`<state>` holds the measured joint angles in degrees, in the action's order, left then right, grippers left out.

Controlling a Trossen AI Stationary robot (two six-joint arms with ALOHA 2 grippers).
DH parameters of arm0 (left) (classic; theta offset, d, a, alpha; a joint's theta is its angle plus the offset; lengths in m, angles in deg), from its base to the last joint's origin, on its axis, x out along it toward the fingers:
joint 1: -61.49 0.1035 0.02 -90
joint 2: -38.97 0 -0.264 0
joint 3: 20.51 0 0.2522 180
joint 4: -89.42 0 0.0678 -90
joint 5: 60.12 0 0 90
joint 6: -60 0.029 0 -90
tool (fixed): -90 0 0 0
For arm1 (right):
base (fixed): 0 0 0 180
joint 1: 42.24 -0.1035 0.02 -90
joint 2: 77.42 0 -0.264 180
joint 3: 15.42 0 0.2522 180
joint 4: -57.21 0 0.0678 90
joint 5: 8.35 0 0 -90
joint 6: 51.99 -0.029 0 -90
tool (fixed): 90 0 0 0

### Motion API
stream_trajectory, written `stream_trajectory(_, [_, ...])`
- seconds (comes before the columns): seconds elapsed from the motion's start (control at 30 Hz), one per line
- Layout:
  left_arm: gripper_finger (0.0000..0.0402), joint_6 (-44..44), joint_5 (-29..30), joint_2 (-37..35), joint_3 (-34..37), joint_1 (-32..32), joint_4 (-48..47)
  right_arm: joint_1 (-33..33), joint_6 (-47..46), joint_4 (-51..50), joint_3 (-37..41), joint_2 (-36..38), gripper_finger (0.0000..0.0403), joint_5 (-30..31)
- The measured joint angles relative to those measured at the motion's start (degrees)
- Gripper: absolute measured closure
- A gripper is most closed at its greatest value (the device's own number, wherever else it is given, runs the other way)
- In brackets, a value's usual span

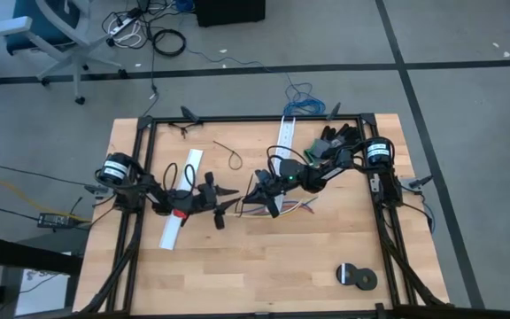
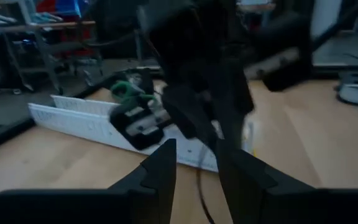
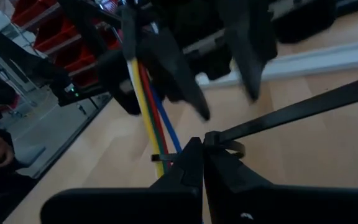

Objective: Ziptie cables
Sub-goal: Wrap the cable wires with black zip tie

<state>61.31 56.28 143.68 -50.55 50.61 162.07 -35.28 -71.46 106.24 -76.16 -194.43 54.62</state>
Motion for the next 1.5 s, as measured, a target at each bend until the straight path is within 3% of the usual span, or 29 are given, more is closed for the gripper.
stream_trajectory(0.27, [0.0277, 6.3, 1.1, -0.1, 0.0, 0.1, -9.3, 0.0, 0.2, 0.3, 0.0, 0.0, 0.0403, -0.1])
stream_trajectory(0.53, [0.0277, 29.6, 3.3, 0.0, -3.5, -2.6, -15.7, 0.0, 0.0, 0.2, 0.0, 0.0, 0.0403, -0.8])
stream_trajectory(0.67, [0.0277, 46.2, 13.5, -0.2, -7.1, -4.4, -22.0, 0.0, 0.0, 0.1, 0.0, 0.0, 0.0403, -0.8])
stream_trajectory(0.87, [0.0277, 56.8, 28.6, -0.2, -12.4, -4.5, -35.5, 0.0, -0.1, 0.1, 0.0, 0.0, 0.0403, -0.9])
stream_trajectory(1.1, [0.0277, 70.8, 45.1, 0.1, -13.7, -4.5, -39.5, 0.0, -0.3, 0.1, 0.0, 0.0, 0.0403, -1.2])
stream_trajectory(1.3, [0.0277, 73.4, 52.1, 0.1, -13.6, -4.7, -38.9, 0.0, -0.3, 0.1, 0.0, 0.0, 0.0403, -1.2])
stream_trajectory(1.5, [0.0277, 61.2, 53.6, 0.1, -12.4, -4.8, -31.5, 0.0, -0.3, 0.1, 0.0, 0.0, 0.0403, -1.2])
